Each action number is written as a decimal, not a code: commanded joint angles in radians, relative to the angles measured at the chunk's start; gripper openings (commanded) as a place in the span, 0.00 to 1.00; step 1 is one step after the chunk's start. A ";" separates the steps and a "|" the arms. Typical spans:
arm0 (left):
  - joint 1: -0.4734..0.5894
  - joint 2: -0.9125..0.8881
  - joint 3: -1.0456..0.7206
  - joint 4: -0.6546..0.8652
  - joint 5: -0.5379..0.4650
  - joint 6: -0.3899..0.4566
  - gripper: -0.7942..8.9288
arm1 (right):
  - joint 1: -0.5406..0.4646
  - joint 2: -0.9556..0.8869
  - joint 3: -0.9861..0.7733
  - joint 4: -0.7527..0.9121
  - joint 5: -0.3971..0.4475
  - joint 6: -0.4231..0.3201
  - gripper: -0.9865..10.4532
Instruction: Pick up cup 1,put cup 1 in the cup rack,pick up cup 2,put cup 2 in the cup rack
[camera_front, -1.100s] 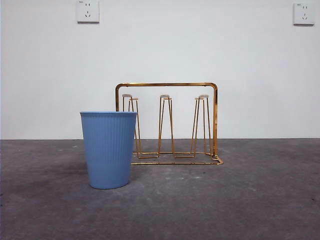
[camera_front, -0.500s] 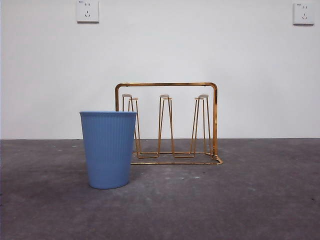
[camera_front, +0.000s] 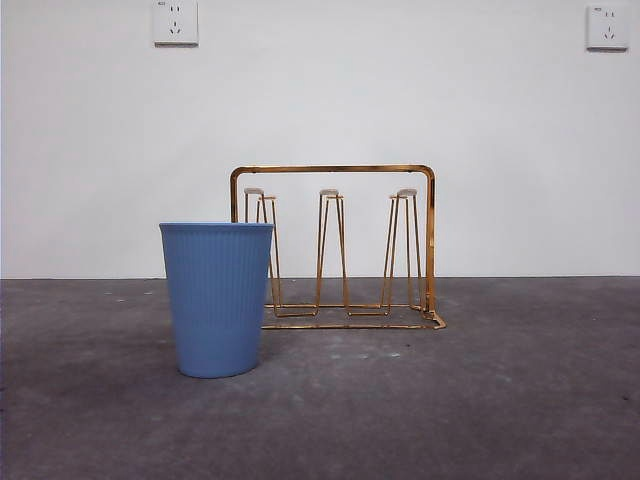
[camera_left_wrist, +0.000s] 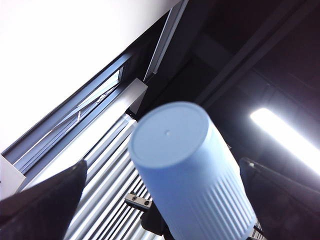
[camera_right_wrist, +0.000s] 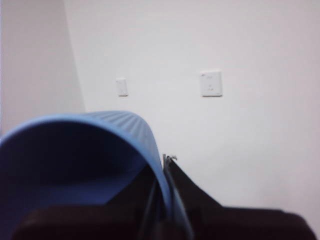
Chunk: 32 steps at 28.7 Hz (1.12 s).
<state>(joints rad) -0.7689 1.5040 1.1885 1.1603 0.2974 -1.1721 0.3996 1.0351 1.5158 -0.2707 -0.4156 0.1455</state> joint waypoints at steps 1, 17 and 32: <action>-0.001 0.006 0.006 0.007 -0.006 0.021 0.79 | 0.042 0.030 -0.006 0.018 0.013 -0.009 0.08; 0.016 0.006 0.006 0.009 -0.035 0.024 0.38 | 0.105 0.061 -0.006 -0.032 0.104 -0.093 0.08; 0.016 0.006 0.006 0.008 -0.036 0.024 0.07 | 0.105 0.066 -0.006 -0.090 0.108 -0.098 0.09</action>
<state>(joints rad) -0.7536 1.5047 1.1934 1.1652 0.2501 -1.2003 0.5045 1.0946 1.5143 -0.3511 -0.3225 0.0593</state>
